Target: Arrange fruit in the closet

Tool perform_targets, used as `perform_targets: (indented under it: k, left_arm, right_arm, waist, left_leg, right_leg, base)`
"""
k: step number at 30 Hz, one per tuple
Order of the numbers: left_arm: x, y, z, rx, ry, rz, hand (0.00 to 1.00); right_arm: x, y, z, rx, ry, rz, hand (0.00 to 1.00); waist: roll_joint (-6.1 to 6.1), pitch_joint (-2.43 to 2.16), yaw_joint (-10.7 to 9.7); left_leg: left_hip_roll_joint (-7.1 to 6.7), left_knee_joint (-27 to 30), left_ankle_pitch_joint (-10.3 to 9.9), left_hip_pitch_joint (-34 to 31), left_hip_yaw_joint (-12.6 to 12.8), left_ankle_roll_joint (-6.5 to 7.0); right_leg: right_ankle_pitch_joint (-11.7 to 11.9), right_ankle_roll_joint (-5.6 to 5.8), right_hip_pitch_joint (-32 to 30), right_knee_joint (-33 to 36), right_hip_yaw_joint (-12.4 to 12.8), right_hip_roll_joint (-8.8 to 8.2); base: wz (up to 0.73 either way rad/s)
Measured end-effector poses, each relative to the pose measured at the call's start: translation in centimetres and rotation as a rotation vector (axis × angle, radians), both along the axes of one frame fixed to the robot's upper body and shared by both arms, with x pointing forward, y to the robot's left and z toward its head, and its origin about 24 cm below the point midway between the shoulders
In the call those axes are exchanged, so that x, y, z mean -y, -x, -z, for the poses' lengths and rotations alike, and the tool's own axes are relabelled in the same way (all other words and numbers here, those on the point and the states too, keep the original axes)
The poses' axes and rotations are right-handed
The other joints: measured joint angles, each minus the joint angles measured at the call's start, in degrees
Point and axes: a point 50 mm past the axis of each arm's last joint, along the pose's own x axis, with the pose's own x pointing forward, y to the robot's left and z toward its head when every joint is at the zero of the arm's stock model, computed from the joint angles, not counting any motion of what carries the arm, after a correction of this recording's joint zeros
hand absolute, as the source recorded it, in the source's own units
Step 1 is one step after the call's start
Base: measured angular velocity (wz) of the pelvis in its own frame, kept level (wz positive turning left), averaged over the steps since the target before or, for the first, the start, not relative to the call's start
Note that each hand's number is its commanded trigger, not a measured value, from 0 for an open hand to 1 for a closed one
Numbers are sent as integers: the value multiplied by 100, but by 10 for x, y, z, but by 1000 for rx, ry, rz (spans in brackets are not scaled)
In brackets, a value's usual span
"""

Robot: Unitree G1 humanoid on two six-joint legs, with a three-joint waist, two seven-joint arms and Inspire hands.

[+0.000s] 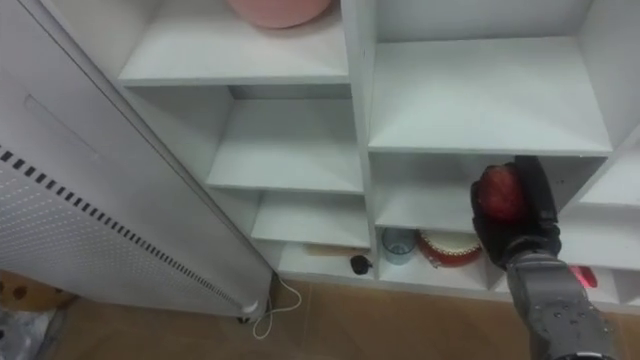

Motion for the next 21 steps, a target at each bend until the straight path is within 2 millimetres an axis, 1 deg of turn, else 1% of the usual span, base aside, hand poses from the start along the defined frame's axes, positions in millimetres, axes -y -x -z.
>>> perform_targets:
  k: [5, 7, 8, 13, 18, 21]
  left_arm:
    - [-7, 3, -1, -6, -16, -1, 0]
    - [-8, 3, -1, -3, -19, 0, 0]
    - [-9, 3, -2, 3, -19, 1, 0]
    - [-9, 2, -3, 12, -19, 3, 0]
    - [-8, 9, -2, 3, -19, 26, 0]
    - [-8, 8, -2, 6, -16, 26, 0]
  right_arm:
    - [2, 1, 0, -7, -7, 27, 0]
    - [3, 1, 0, -7, -13, 32, 0]
    - [3, 1, 0, -7, -12, 31, 0]
    - [3, 1, 0, -8, -11, 33, 0]
    - [5, 1, -1, -1, -25, 48, 0]
    - [6, 2, -1, 4, -28, 62, 0]
  waist:
    - [11, -7, -22]
    - [17, -10, -23]
    - [26, -16, -19]
    - [37, -22, 6]
    - [96, -61, 51]
    - [102, -64, 88]
  left_leg:
    - [7, 52, -6, -41, 37, 10]
    - [38, 111, -17, -61, 100, 27]
    - [87, 167, -35, -83, 172, 54]
    - [102, 296, -71, -98, 186, 82]
    - [129, 291, -70, -103, 207, 85]
    - [122, 286, -70, -100, 220, 86]
  right_leg:
    - [-9, -11, -40, 55, -6, -18]
    - [-18, -13, -39, 83, -30, -26]
    - [-17, -13, -36, 92, -45, -16]
    - [-19, -10, -35, 187, -36, -31]
    - [-6, -5, -34, 188, -23, -25]
    - [-4, -7, -43, 186, -13, -15]
  base:
    - [1]
    - [3]
    - [0]
    - [-1]
    - [-2]
    - [0]
